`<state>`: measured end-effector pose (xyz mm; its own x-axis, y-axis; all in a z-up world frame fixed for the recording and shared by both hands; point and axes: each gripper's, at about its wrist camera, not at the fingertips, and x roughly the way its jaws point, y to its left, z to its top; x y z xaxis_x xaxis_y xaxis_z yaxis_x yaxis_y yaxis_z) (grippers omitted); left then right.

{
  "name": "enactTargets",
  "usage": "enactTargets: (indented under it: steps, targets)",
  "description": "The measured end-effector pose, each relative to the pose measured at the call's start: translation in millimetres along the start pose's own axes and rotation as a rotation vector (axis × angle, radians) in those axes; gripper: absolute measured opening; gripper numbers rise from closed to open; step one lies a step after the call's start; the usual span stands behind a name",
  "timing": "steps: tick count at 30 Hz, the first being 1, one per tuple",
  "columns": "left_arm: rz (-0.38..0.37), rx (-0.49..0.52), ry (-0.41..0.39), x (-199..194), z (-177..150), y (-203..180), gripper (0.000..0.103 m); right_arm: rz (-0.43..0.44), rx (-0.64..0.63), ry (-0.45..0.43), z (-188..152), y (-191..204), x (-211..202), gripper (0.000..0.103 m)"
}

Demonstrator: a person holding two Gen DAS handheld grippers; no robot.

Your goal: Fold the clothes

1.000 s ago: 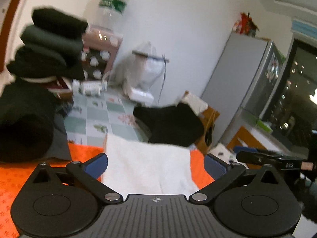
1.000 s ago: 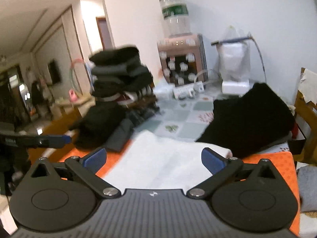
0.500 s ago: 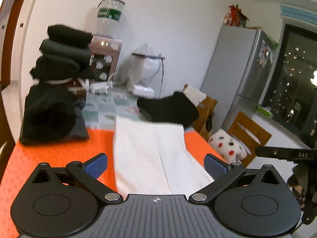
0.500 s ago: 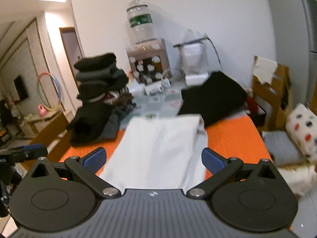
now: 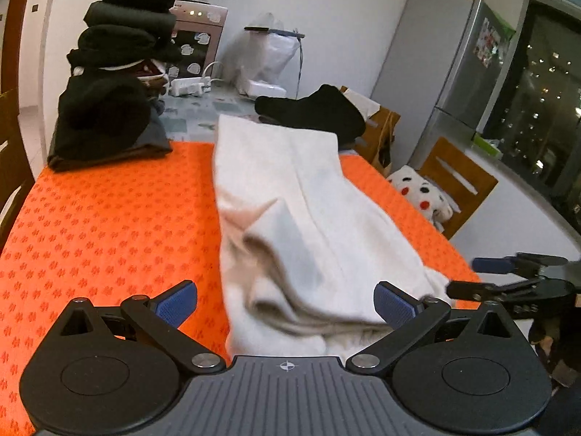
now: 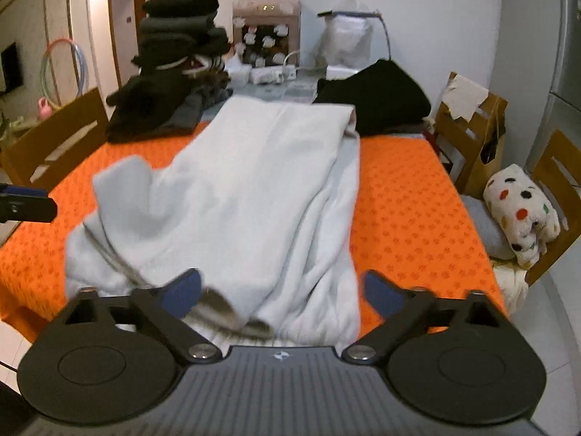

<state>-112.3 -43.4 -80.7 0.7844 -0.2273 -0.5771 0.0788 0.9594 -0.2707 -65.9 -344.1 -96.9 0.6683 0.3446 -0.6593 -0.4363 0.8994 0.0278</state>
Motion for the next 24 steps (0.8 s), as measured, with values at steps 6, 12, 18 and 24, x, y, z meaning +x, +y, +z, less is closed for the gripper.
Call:
enactTargets:
  steps: [6, 12, 18, 24]
  targets:
    - [0.051, -0.027, -0.010, -5, 0, 5, 0.103, 0.052, -0.161, 0.067, -6, 16, 27, 0.047]
    - [0.051, -0.026, -0.052, 13, 13, 1, 0.088, 0.049, -0.191, 0.075, -7, 18, 31, 0.023]
    - [0.015, -0.111, -0.032, 60, 25, 11, 0.053, 0.060, -0.155, 0.053, -7, 10, 21, 0.007]
    - [-0.081, -0.245, -0.067, 41, 34, 16, 0.016, 0.009, -0.133, -0.039, 18, -5, -11, 0.005]
